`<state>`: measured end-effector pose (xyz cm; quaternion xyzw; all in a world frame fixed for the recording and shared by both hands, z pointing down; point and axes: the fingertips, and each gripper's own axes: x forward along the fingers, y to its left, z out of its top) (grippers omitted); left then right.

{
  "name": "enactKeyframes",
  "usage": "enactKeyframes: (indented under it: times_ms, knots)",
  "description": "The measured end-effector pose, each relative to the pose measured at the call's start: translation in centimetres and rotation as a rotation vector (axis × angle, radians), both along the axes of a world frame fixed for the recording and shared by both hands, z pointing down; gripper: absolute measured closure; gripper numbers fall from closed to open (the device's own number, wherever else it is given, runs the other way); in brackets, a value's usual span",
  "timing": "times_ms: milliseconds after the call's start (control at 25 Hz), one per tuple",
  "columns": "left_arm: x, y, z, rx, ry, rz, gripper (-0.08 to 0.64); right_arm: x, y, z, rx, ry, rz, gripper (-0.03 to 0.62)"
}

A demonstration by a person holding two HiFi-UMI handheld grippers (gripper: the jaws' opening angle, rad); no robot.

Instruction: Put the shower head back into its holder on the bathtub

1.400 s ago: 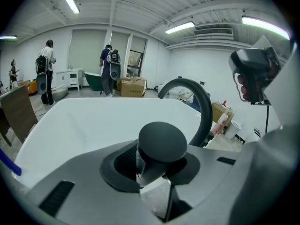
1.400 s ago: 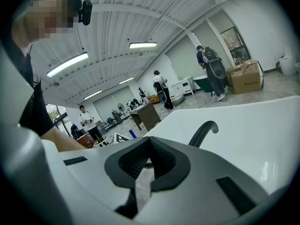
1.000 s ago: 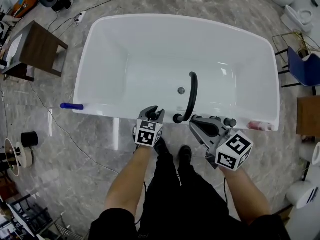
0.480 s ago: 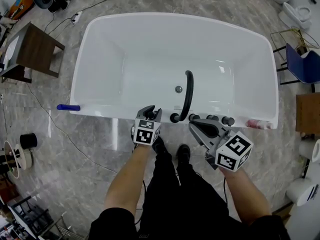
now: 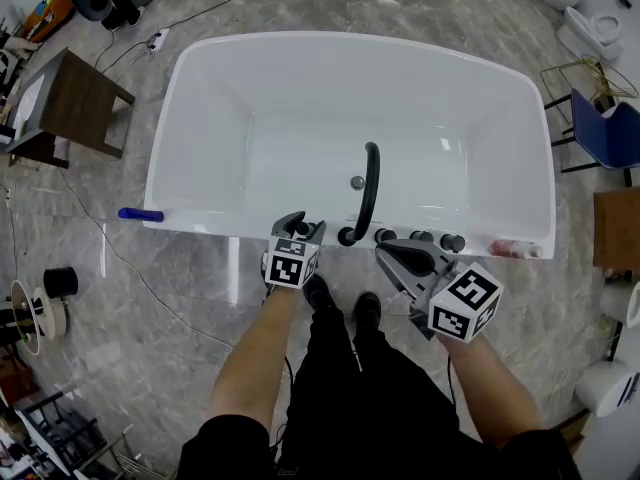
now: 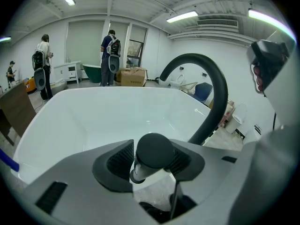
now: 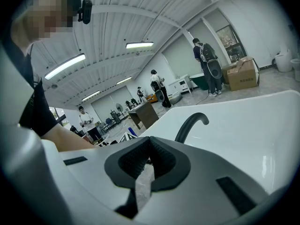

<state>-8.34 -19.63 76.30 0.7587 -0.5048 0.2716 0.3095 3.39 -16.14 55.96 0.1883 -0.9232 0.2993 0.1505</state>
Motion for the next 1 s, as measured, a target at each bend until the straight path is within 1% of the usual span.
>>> enactKeyframes:
  times_ms: [280, 440, 520, 680, 760, 800, 840, 920, 1000]
  knots:
    - [-1.0, 1.2, -4.0, 0.043, -0.047, -0.038, 0.331, -0.4, -0.2, -2.2, 0.024, -0.061, -0.005, 0.577]
    - [-1.5, 2.4, -7.6, 0.093, -0.042, -0.082, 0.330, -0.9, 0.3, -3.6, 0.049, -0.114, -0.022, 0.577]
    - [-1.4, 2.9, -9.8, 0.132, -0.028, -0.105, 0.330, -0.7, 0.6, -4.2, 0.056, -0.134, -0.025, 0.577]
    - [-0.8, 4.0, -14.3, 0.218, 0.052, -0.159, 0.331, -0.1, 0.8, -5.1, 0.072, -0.165, -0.021, 0.577]
    - [-0.4, 4.7, -16.5, 0.254, 0.073, -0.177, 0.331, 0.1, 1.0, -5.5, 0.086, -0.173, -0.041, 0.577]
    - [-0.4, 5.1, -17.6, 0.270, 0.070, -0.186, 0.339, 0.1, 1.2, -5.7, 0.099, -0.171, -0.060, 0.577]
    - [-0.4, 5.6, -18.6, 0.284, 0.057, -0.193, 0.363, 0.0, 1.4, -6.0, 0.117, -0.166, -0.082, 0.577]
    - [-0.6, 6.5, -20.5, 0.315, 0.016, -0.200, 0.397, -0.4, 1.8, -6.5, 0.155, -0.156, -0.123, 0.577]
    - [-0.8, 7.2, -22.4, 0.356, -0.006, -0.207, 0.399, -0.8, 2.1, -7.3, 0.176, -0.161, -0.146, 0.577]
